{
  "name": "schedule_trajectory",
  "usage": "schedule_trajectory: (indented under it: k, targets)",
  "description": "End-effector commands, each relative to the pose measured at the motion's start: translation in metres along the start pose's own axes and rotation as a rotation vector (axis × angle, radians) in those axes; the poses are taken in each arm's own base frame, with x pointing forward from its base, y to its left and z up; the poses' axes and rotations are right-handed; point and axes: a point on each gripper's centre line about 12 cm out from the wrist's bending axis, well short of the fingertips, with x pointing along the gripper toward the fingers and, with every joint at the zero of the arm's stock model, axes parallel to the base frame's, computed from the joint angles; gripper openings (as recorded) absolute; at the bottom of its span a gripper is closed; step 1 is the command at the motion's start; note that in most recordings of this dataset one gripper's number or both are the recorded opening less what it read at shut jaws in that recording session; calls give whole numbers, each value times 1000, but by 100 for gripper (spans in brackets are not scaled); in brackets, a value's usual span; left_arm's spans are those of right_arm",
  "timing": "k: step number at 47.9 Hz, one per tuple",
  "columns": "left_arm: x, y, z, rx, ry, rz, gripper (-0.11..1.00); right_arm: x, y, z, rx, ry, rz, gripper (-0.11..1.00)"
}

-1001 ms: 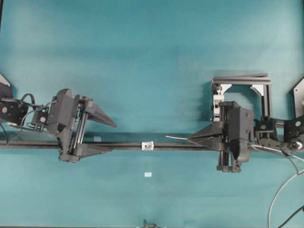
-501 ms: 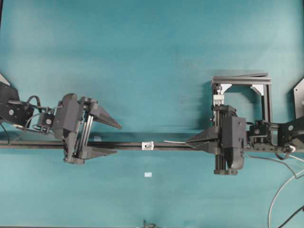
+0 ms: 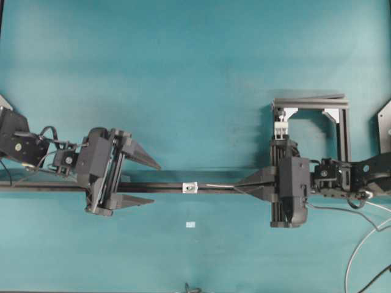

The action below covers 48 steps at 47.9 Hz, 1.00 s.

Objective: Insert the wire through the hole in the metal fitting marked with a red label.
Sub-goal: 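Align the wire tip with the red-marked hole in the white bracket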

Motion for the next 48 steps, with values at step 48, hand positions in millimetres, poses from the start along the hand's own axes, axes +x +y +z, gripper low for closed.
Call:
schedule_trajectory:
  k: [48]
  targets:
    - [1, -3, 14, 17, -44, -10, 55, 10, 9, 11, -8, -61, 6, 1]
